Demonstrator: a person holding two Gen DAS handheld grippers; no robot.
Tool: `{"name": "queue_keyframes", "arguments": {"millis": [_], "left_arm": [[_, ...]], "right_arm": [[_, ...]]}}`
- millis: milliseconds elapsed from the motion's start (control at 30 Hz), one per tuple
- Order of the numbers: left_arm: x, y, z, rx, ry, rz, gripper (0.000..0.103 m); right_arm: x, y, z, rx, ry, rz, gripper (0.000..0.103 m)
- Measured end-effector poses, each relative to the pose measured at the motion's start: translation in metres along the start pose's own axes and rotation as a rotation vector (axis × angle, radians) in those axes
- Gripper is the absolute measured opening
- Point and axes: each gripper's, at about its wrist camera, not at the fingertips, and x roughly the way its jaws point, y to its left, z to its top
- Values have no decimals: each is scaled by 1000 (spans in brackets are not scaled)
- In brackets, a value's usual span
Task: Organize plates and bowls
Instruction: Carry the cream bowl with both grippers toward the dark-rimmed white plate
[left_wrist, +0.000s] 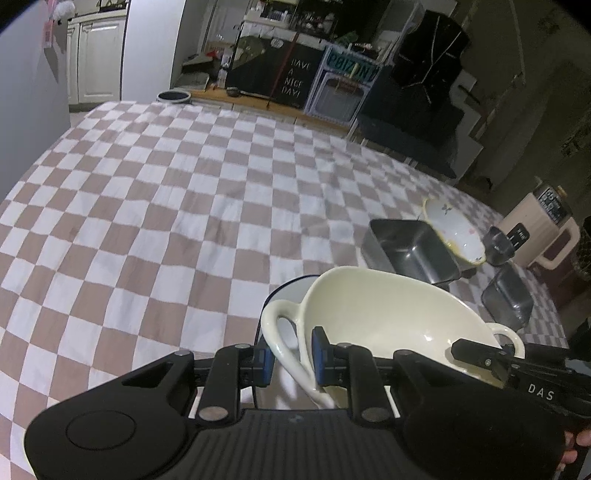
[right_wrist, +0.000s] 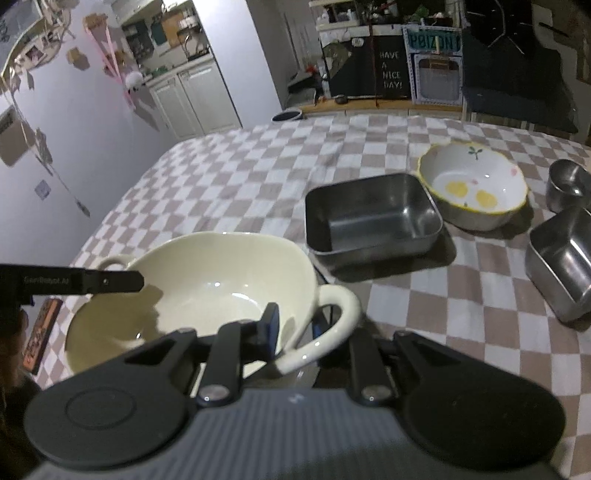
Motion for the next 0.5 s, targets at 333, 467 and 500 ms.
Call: {"name": "queue_keyframes", "arguments": {"millis": [333,467,500], "left_arm": [[18,7,0,-10,38,-11,23],[20,11,0,-18,41,-14,23],[20,13,-1,-17,40,-16,23]], "right_arm": [[9,-2,5,2,36,-32,23],[13,0,6,12,59,-41,23],[12,1,6,12,60,-42,23]]}}
